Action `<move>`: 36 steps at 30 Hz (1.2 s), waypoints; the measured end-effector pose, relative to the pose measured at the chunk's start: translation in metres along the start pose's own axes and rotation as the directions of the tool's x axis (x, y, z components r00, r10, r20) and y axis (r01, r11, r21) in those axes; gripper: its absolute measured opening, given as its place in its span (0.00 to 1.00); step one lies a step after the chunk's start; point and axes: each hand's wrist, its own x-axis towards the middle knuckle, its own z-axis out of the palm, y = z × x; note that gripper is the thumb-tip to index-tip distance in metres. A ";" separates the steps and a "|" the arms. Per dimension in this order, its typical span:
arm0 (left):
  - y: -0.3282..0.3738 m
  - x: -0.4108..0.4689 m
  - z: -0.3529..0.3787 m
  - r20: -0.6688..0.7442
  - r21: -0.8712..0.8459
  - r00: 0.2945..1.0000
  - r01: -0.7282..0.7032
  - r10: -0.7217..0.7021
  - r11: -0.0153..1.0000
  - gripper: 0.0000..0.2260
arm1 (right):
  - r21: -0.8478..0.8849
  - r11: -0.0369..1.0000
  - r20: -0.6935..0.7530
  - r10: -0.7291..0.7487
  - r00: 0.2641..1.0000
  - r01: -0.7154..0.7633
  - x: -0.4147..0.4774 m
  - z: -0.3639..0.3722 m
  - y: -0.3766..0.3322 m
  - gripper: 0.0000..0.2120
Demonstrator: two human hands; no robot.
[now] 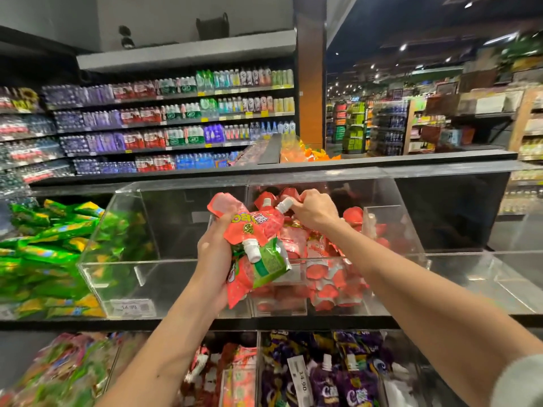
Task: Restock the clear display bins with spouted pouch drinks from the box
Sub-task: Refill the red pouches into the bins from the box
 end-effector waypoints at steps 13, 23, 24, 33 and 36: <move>0.006 -0.008 0.008 -0.012 0.030 1.000 -0.025 0.026 0.999 0.18 | 0.161 0.983 -0.019 -0.086 0.996 0.088 -0.060 -0.027 -0.010 0.14; -0.005 -0.026 0.062 0.018 0.001 0.999 -0.043 0.043 0.999 0.16 | 0.835 0.483 0.294 0.016 0.956 -0.265 -0.155 -0.052 -0.026 0.33; -0.005 -0.029 0.067 0.064 0.004 0.998 -0.021 0.021 1.000 0.16 | 0.854 0.431 0.289 0.070 0.955 -0.290 -0.153 -0.054 -0.026 0.30; 0.024 -0.042 0.082 0.191 0.356 0.945 -0.320 0.267 0.878 0.05 | 0.858 0.391 0.258 0.233 0.937 -0.334 -0.149 -0.069 0.003 0.12; 0.039 -0.041 0.080 0.288 0.400 0.870 -0.488 0.399 0.776 0.07 | 0.838 0.434 0.243 0.248 0.938 -0.332 -0.149 -0.075 0.009 0.11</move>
